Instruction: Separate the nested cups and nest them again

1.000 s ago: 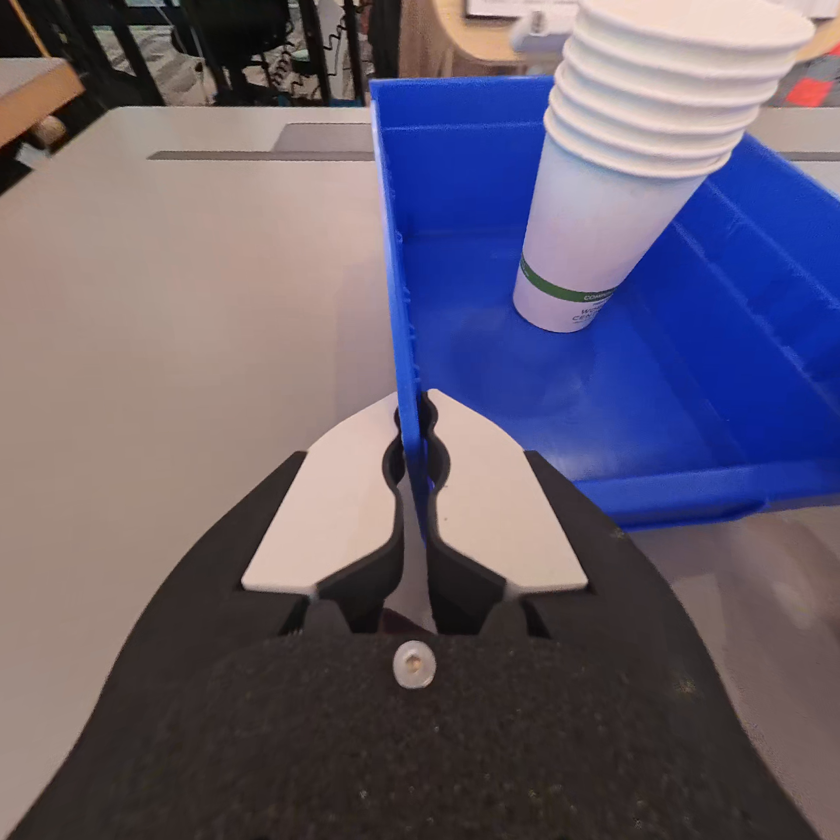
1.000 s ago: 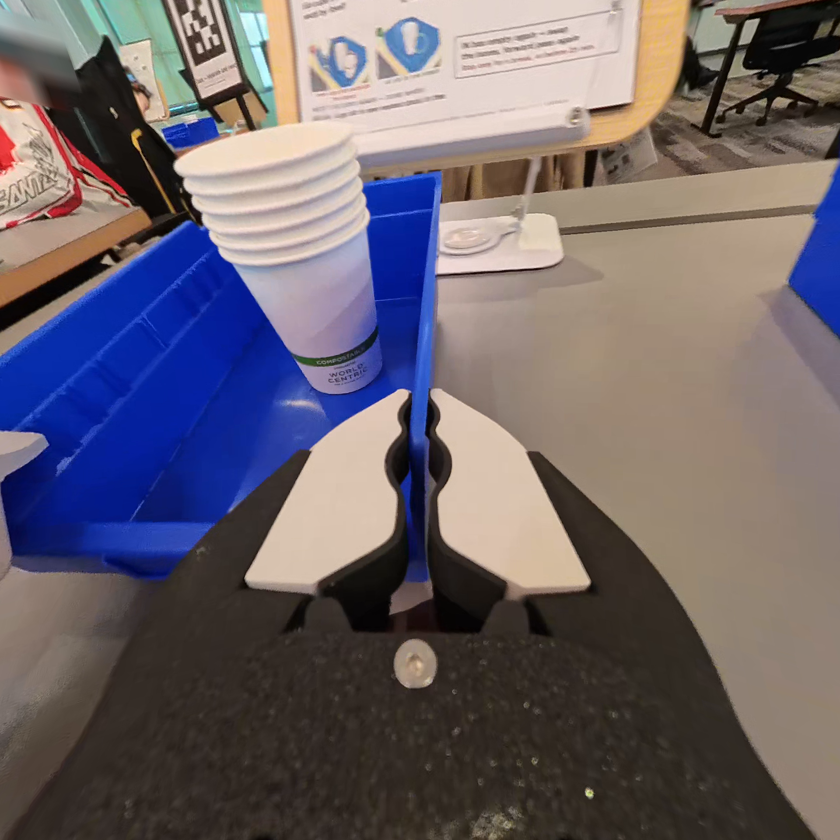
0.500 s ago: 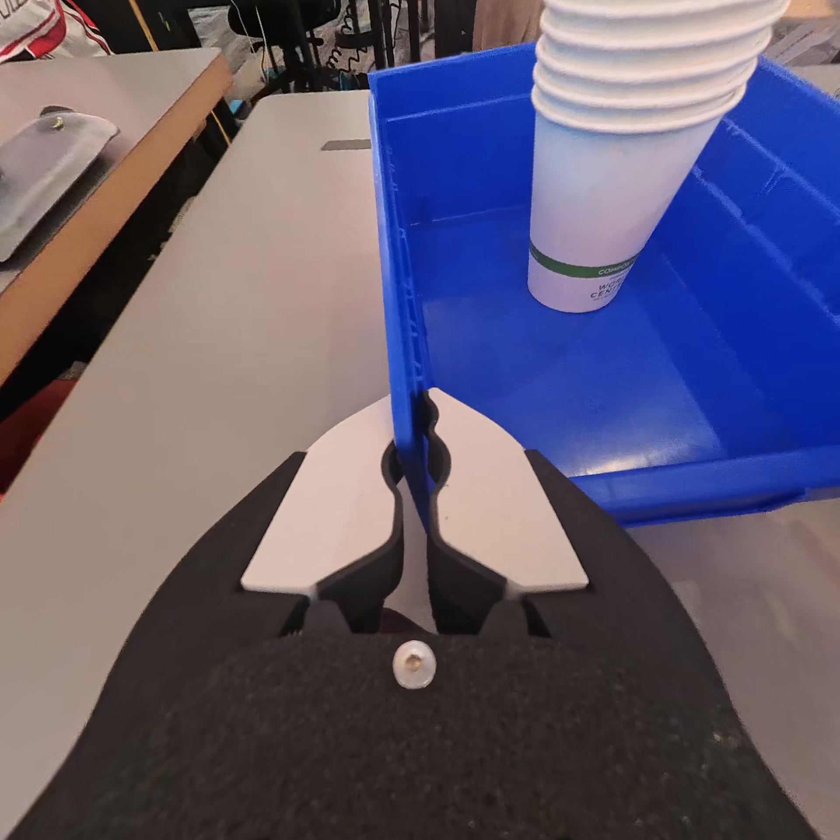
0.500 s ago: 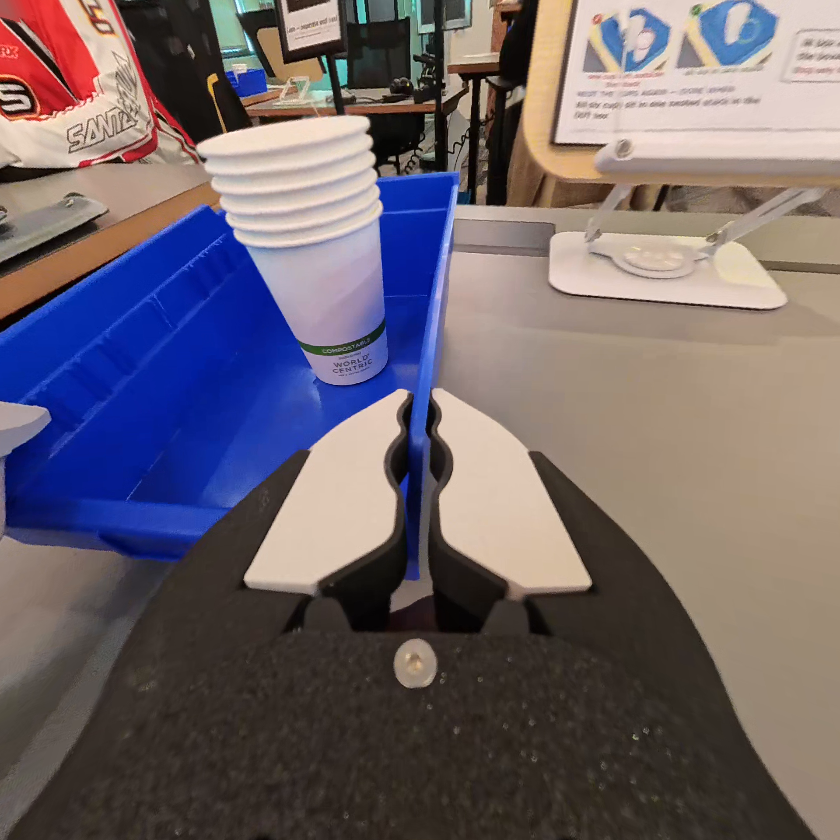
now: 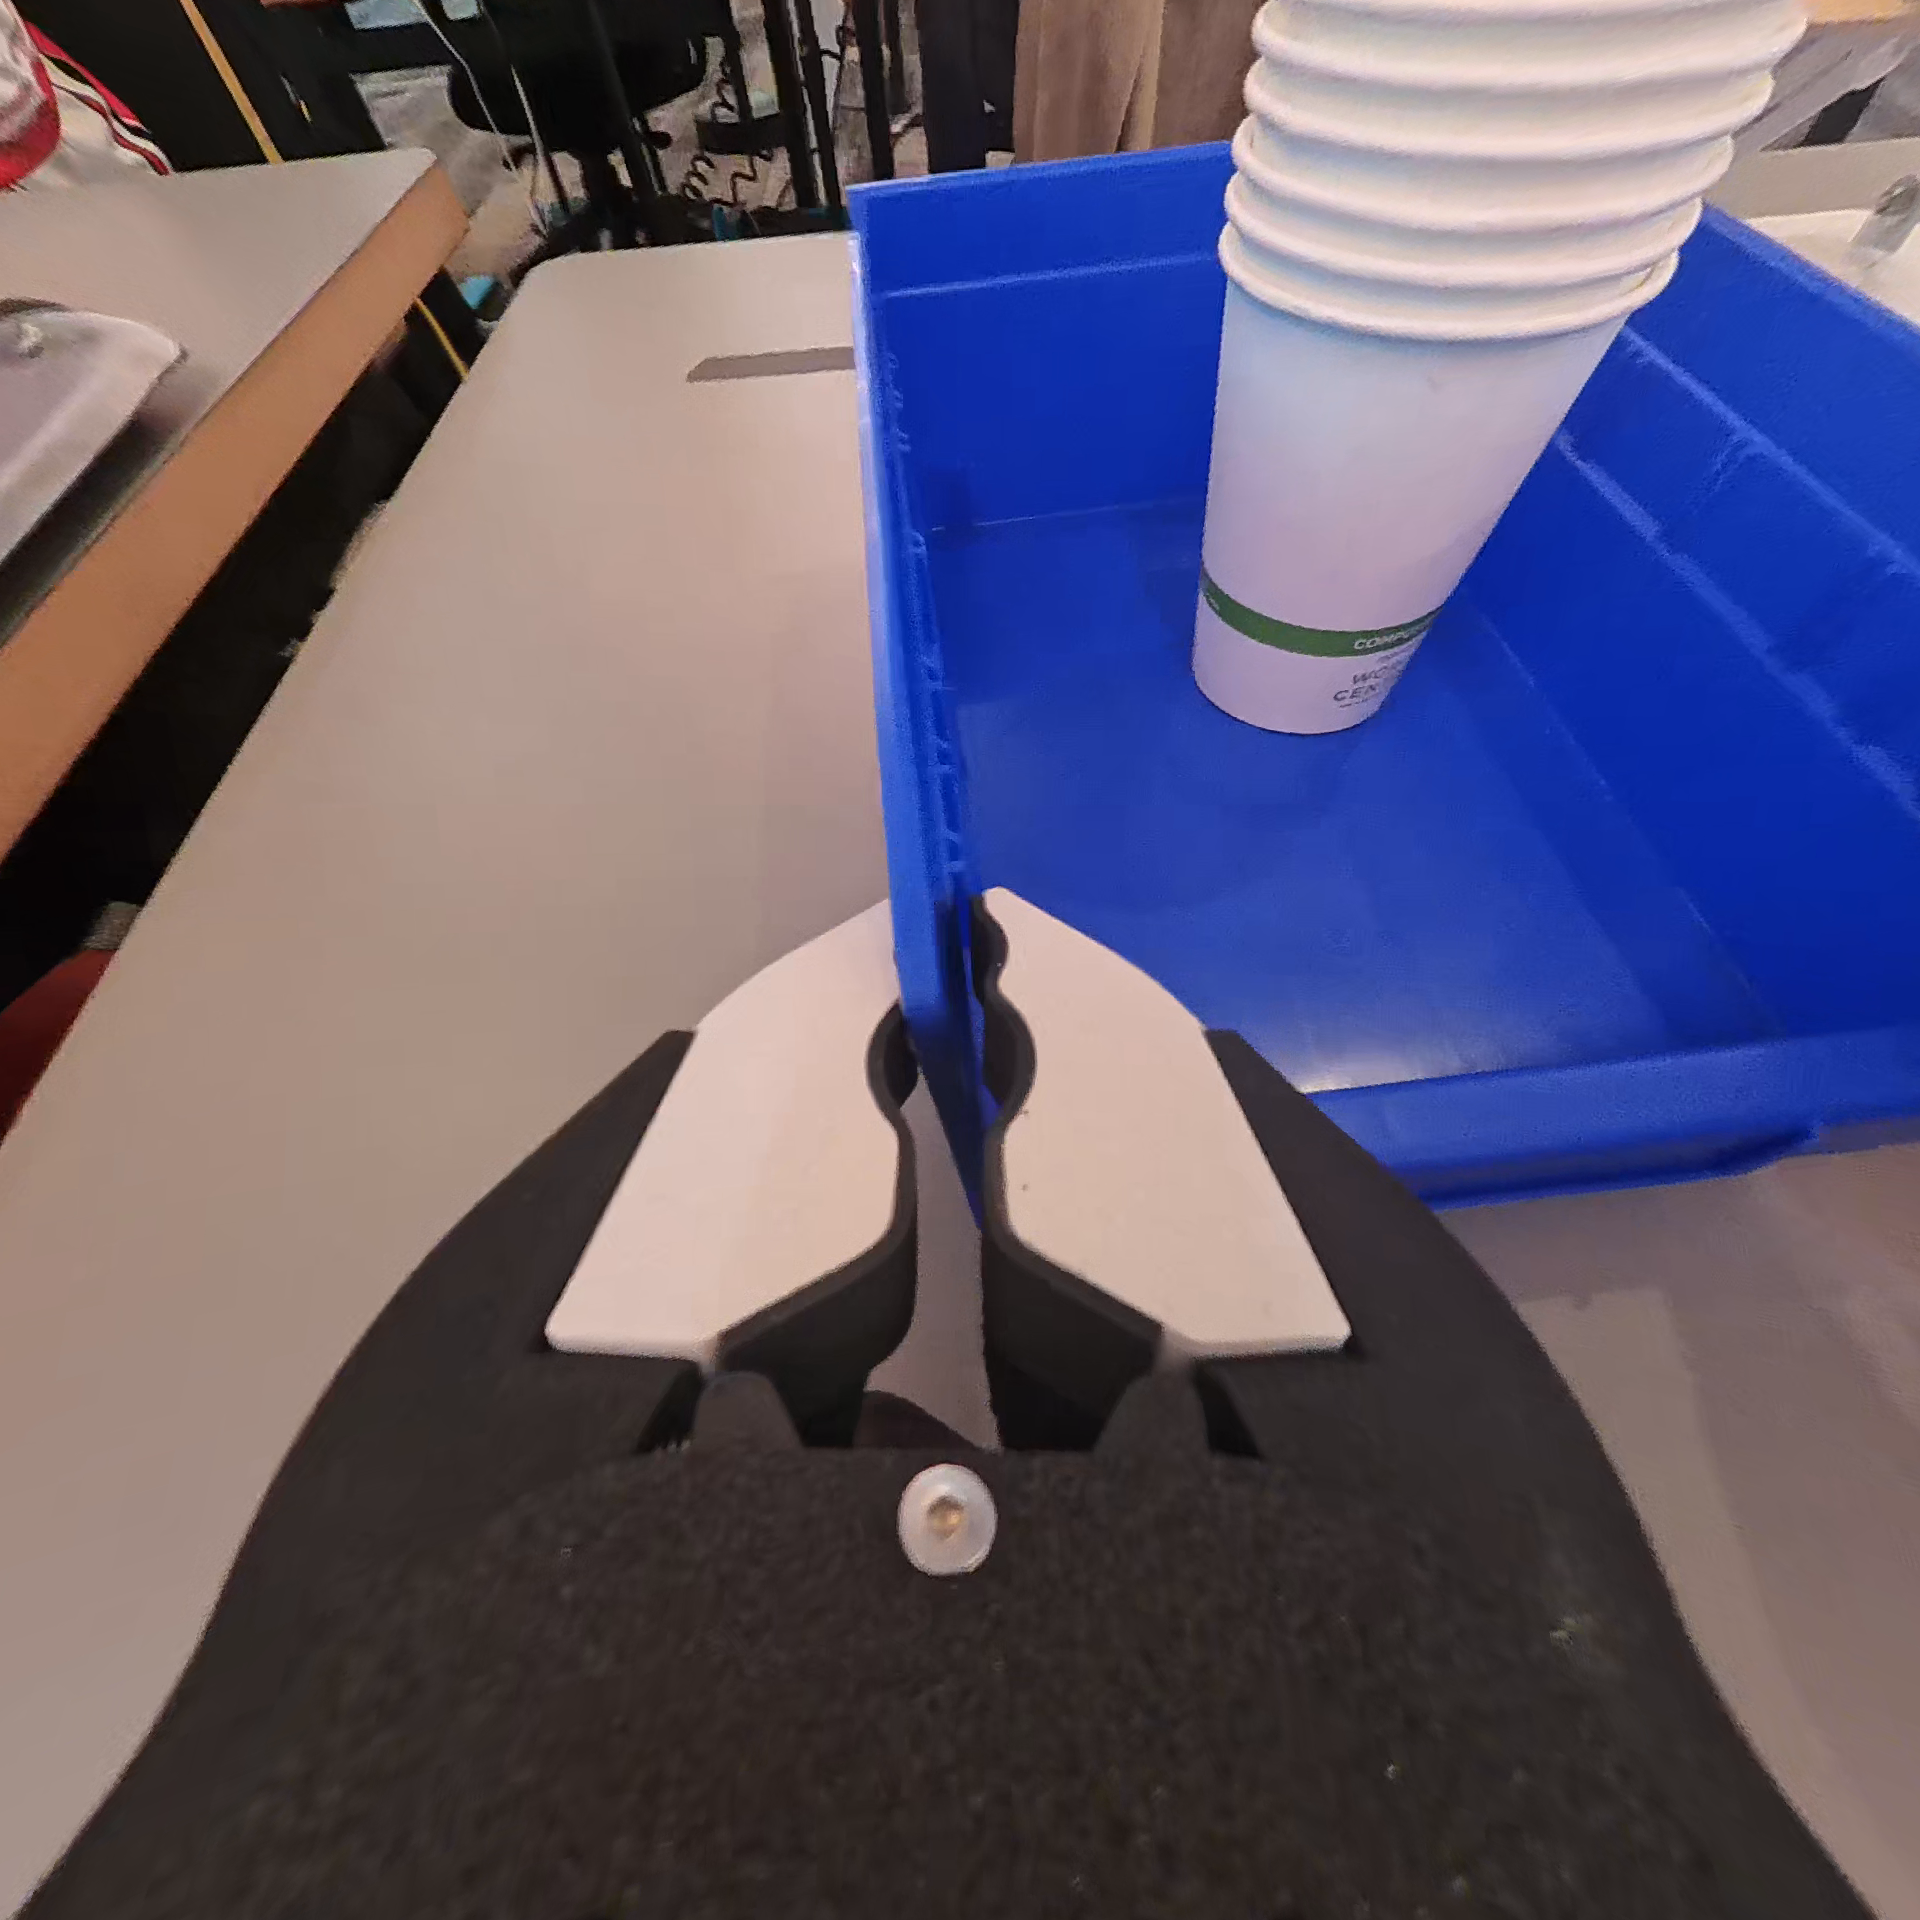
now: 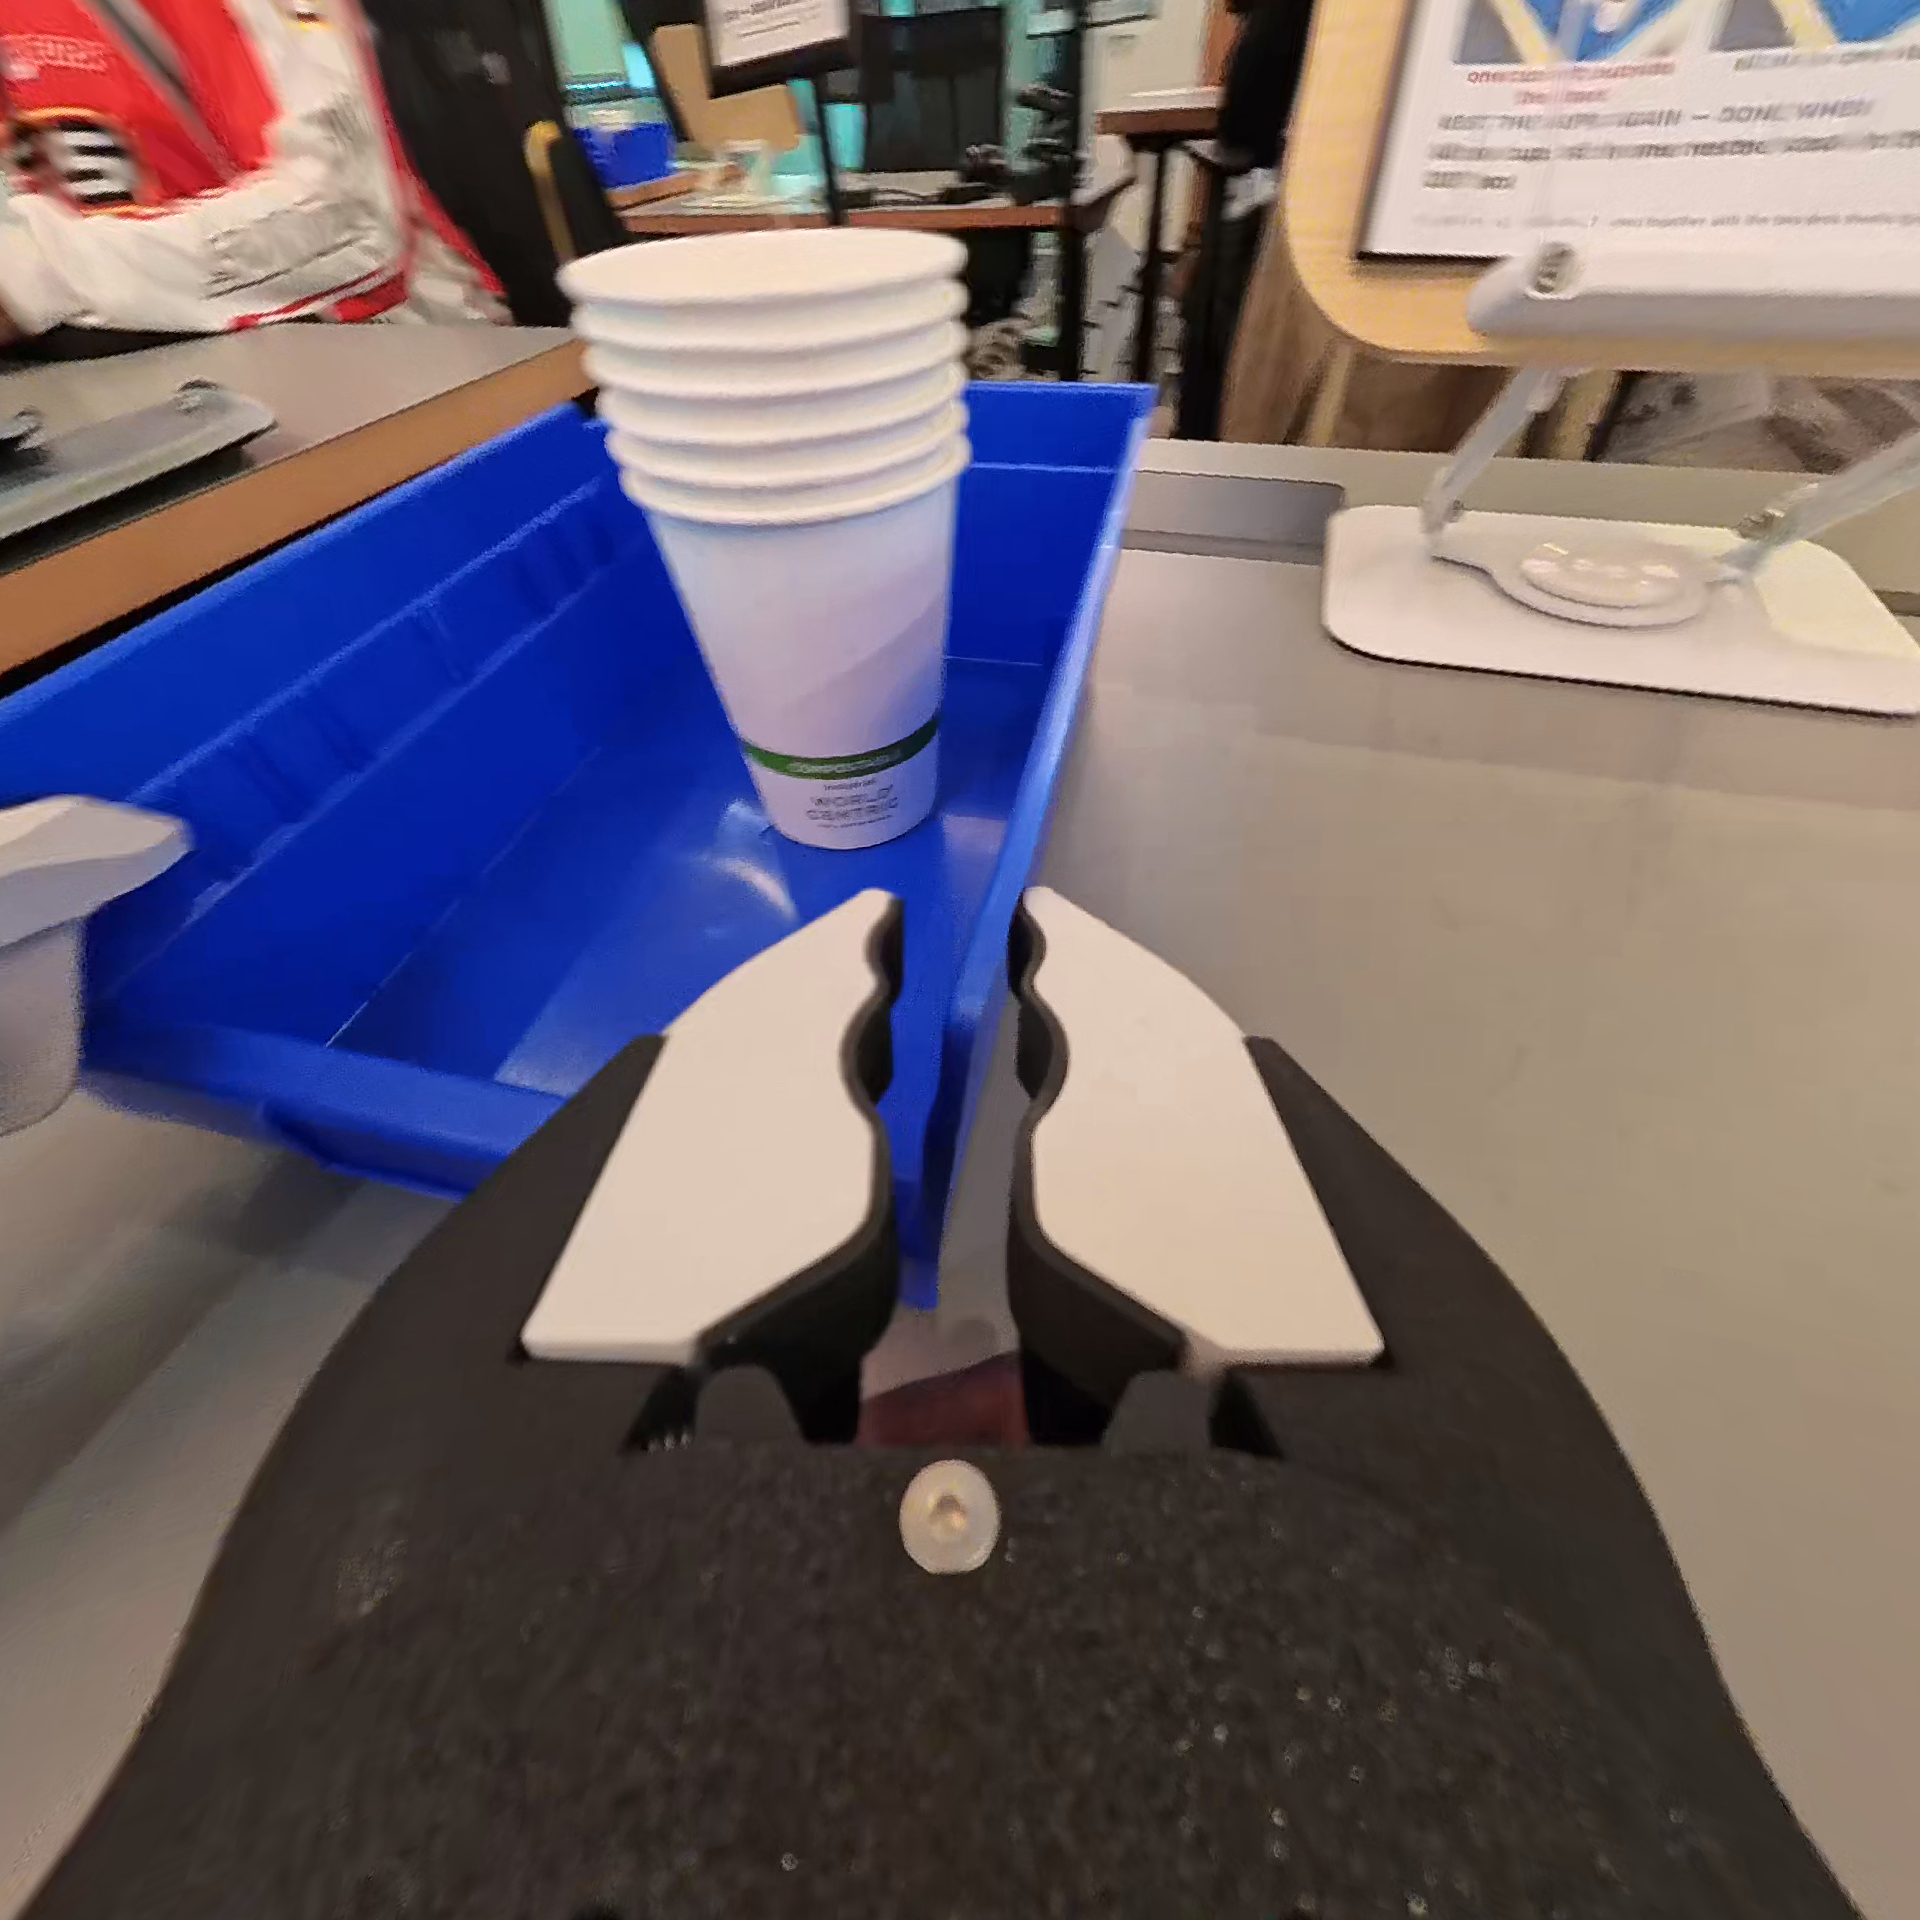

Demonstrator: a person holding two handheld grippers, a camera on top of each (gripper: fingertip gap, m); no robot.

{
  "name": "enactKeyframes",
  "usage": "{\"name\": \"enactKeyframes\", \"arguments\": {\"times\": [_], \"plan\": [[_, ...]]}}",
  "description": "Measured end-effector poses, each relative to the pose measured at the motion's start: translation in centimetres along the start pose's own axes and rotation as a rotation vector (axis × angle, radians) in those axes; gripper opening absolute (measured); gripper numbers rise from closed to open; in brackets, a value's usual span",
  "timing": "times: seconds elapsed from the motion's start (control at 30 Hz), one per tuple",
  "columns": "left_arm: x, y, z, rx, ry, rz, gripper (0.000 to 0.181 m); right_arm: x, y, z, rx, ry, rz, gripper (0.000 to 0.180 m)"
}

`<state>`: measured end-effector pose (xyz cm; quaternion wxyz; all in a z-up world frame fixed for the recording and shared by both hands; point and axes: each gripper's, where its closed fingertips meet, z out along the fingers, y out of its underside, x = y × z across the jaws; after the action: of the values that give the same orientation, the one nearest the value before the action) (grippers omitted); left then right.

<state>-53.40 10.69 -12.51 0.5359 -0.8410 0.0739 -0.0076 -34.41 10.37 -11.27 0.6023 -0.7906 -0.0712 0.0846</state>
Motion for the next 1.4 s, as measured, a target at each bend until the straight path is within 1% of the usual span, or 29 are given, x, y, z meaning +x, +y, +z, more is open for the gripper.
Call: {"name": "enactKeyframes", "arguments": {"times": [0.03, 0.07, 0.1, 0.13, 0.17, 0.23, 0.27, 0.33, 0.4, 0.47, 0.53, 0.6, 0.63, 0.73, 0.77, 0.87, 0.93, 1.03, 1.3, 1.33, 1.4], "plan": [[-0.2, -0.2, 0.1, 0.006, -0.032, 0.012, 0.018, -0.2, -0.1, -0.3, 0.006, -0.033, -0.017, 0.027], [-0.6, -0.3, -0.1, 0.004, -0.078, 0.02, 0.043, 0.1, -0.5, -0.8, 0.023, -0.046, -0.039, 0.04], [-1.1, -0.3, -0.5, -0.005, -0.132, 0.023, 0.063, 0.8, -1.0, -1.6, 0.051, -0.059, -0.05, 0.048], [-1.9, -0.5, -1.5, -0.002, -0.207, 0.019, 0.068, 1.5, -1.5, -2.7, 0.068, -0.091, -0.044, 0.051], [-2.3, -1.0, -2.7, 0.027, -0.266, 0.011, 0.069, 2.3, -1.6, -3.9, 0.066, -0.133, -0.04, 0.052], [-0.7, -2.0, -5.4, 0.098, -0.26, -0.036, 0.069, 4.1, -1.7, -6.7, 0.045, -0.235, -0.062, 0.051], [1.3, -2.3, -6.5, 0.117, -0.207, -0.06, 0.07, 5.5, -1.5, -8.2, 0.031, -0.276, -0.081, 0.051], [7.3, -2.8, -8.6, 0.144, -0.025, -0.076, 0.071, 8.4, -0.6, -11.4, -0.012, -0.377, -0.108, 0.054], [13.5, -3.0, -10.5, 0.18, 0.128, -0.086, 0.07, 12.3, 0.4, -14.2, -0.025, -0.41, -0.139, 0.055], [18.5, -2.7, -11.8, 0.219, 0.194, -0.078, 0.068, 16.4, 1.5, -16.5, -0.028, -0.402, -0.19, 0.059], [22.2, -2.0, -12.3, 0.254, 0.216, -0.063, 0.067, 20.2, 2.4, -18.4, 0.006, -0.376, -0.248, 0.06], [24.4, -1.2, -12.1, 0.276, 0.187, -0.031, 0.067, 23.7, 2.8, -20.0, 0.065, -0.324, -0.236, 0.06], [25.0, -0.7, -11.9, 0.278, 0.171, -0.012, 0.069, 25.2, 3.0, -20.6, 0.092, -0.305, -0.194, 0.06], [26.1, 0.7, -11.5, 0.279, 0.154, -0.021, 0.07, 28.1, 3.0, -22.4, 0.132, -0.311, 0.003, 0.061], [26.2, 1.3, -11.3, 0.269, 0.153, -0.033, 0.072, 28.6, 2.6, -22.9, 0.14, -0.314, 0.026, 0.061], [26.0, 1.8, -11.5, 0.275, 0.143, -0.045, 0.071, 30.4, 1.9, -23.1, 0.156, -0.24, -0.023, 0.061], [25.7, 1.9, -11.3, 0.261, 0.136, -0.045, 0.072, 30.8, 2.1, -23.0, 0.143, -0.228, -0.008, 0.062], [25.2, 1.9, -11.2, 0.256, 0.138, -0.052, 0.072, 30.4, 1.9, -23.0, 0.15, -0.237, 0.012, 0.061], [25.0, 2.5, -10.7, 0.218, 0.153, -0.038, 0.072, 29.7, 1.9, -23.2, 0.174, -0.158, -0.103, 0.06], [24.7, 2.2, -10.6, 0.221, 0.147, -0.039, 0.071, 29.7, 1.9, -23.2, 0.177, -0.152, -0.11, 0.06], [22.5, 0.3, -10.2, 0.255, 0.096, -0.056, 0.066, 29.8, 2.0, -23.1, 0.172, -0.15, -0.108, 0.06]]}}
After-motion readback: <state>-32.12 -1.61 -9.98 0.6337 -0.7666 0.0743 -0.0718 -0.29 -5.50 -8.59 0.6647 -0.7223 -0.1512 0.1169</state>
